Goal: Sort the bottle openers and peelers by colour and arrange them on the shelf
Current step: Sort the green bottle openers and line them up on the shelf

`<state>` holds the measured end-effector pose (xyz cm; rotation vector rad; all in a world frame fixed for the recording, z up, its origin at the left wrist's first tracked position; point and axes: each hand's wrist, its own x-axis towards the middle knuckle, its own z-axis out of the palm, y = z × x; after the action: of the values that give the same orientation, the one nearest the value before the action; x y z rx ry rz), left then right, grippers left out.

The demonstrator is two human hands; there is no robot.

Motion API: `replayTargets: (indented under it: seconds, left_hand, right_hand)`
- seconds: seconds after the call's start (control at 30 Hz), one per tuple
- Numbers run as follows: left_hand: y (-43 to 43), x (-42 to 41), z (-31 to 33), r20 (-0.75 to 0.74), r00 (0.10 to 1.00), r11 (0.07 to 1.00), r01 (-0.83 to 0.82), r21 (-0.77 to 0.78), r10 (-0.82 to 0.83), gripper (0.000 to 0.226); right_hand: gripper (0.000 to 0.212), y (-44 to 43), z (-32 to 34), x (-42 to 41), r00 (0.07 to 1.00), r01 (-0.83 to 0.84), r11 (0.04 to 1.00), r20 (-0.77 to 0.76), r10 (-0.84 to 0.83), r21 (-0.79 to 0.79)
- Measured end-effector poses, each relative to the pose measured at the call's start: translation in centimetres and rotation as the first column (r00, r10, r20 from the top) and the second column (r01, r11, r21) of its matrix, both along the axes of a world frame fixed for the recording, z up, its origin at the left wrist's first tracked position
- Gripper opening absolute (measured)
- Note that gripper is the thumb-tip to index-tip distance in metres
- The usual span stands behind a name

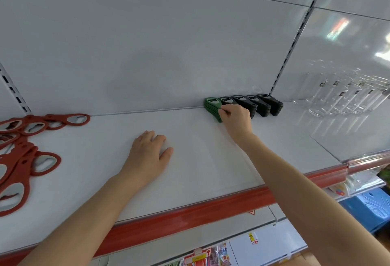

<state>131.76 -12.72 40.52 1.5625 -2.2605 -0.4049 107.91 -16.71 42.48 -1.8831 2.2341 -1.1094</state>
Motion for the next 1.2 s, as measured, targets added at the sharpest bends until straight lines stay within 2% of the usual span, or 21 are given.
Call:
replayTargets:
  seconds: [0.2, 0.37, 0.6, 0.67, 0.73, 0.8, 0.87, 0.93, 1.03, 1.2]
  left_hand:
    - [0.1, -0.1, 0.2, 0.008, 1.0, 1.0, 0.003, -0.007, -0.003, 0.043]
    - [0.0, -0.1, 0.1, 0.008, 1.0, 1.0, 0.004, -0.012, -0.004, 0.042]
    - [0.2, 0.0, 0.3, 0.016, 1.0, 0.999, 0.021, -0.036, -0.02, 0.041]
    - [0.4, 0.1, 0.6, 0.031, 0.999, 0.999, 0.031, -0.027, -0.03, 0.049]
    - [0.6, 0.1, 1.0, 0.04, 0.999, 0.999, 0.033, -0.003, -0.033, 0.068]
    - [0.5, 0.2, 1.5, 0.026, 0.999, 0.999, 0.043, 0.015, -0.044, 0.073]
    - [0.7, 0.4, 2.1, 0.023, 0.999, 0.999, 0.039, 0.027, -0.039, 0.053]
    - [1.4, 0.9, 3.0, 0.02, 0.998, 0.998, 0.055, -0.032, -0.055, 0.038]
    - [3.0, 2.7, 3.9, -0.005, 0.999, 0.984, 0.045, -0.171, -0.047, 0.039]
    - [6.2, 8.5, 4.6, 0.05, 0.997, 0.946, -0.046, -0.32, 0.065, 0.036]
  right_hand:
    - [0.045, -0.3, 0.4, 0.1, 1.0, 0.002, 0.999, 0.002, -0.002, 0.034]
    - [0.026, -0.2, 0.6, -0.1, 1.0, -0.006, 0.998, 0.006, 0.005, 0.07]
    - [0.022, 0.5, 1.6, 0.0, 0.997, 0.033, 0.989, -0.067, -0.024, 0.145]
    - [0.023, 1.2, 2.0, 0.2, 0.997, 0.026, 0.989, -0.077, -0.015, 0.143]
    - [0.024, 2.0, 2.6, 0.6, 0.997, -0.016, 0.989, -0.073, 0.027, 0.149]
    - [0.025, 2.8, 3.4, 1.4, 0.996, -0.079, 0.985, -0.031, 0.085, 0.155]
    - [0.025, 3.6, 4.3, 3.0, 0.988, -0.156, 0.979, 0.025, 0.154, 0.135]
    - [0.025, 4.2, 4.8, 5.0, 0.971, -0.236, 0.968, 0.057, 0.231, 0.089]
    - [0.029, 4.5, 4.9, 8.6, 0.933, -0.358, 0.932, 0.078, 0.353, 0.063]
    - [0.03, 4.2, 5.0, 14.3, 0.865, -0.502, 0.862, 0.036, 0.501, 0.069]
